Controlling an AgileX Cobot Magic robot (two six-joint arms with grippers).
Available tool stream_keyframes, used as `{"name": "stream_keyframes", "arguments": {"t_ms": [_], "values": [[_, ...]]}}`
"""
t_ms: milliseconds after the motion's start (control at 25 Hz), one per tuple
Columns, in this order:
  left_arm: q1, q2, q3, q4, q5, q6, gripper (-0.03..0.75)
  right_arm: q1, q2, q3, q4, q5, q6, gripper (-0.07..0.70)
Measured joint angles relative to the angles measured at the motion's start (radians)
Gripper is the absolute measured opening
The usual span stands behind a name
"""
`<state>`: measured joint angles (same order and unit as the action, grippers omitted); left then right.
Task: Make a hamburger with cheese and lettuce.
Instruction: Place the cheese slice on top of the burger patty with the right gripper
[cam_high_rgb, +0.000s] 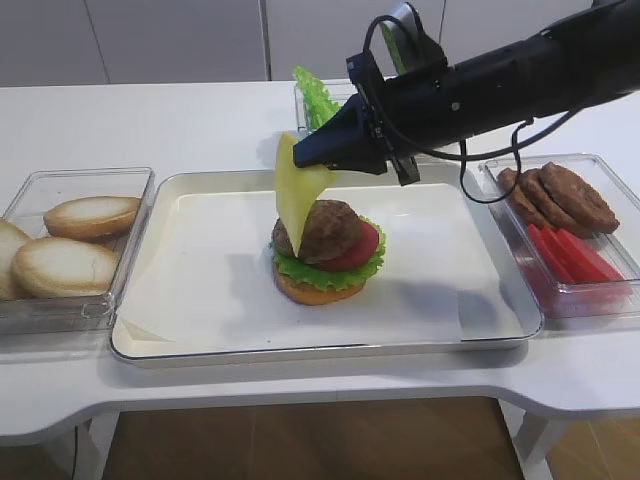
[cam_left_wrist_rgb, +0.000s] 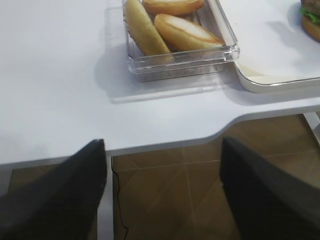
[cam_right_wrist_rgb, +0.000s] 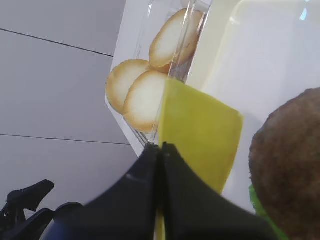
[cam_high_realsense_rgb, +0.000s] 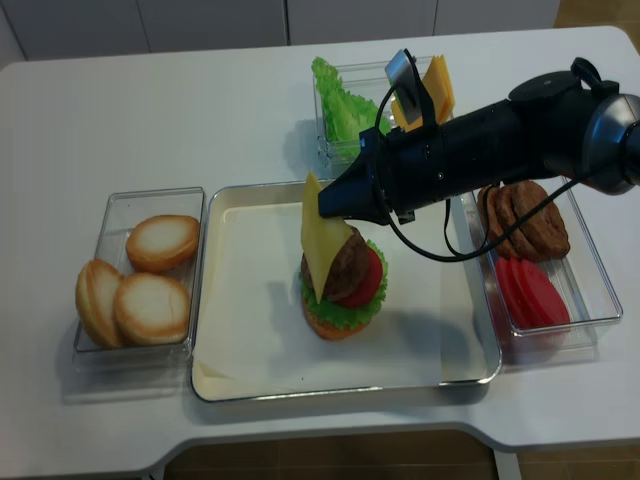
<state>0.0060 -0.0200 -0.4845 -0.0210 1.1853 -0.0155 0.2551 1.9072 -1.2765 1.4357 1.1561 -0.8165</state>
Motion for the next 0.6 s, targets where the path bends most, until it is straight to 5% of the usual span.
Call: {"name": "stream_keyframes", "arguments": {"t_ms": [600], "values": [[0.000,0.000,0.000,0.000,0.000,0.000,0.528,0.000,0.017,0.000,0.000,0.018,0.002,-0.001]]}}
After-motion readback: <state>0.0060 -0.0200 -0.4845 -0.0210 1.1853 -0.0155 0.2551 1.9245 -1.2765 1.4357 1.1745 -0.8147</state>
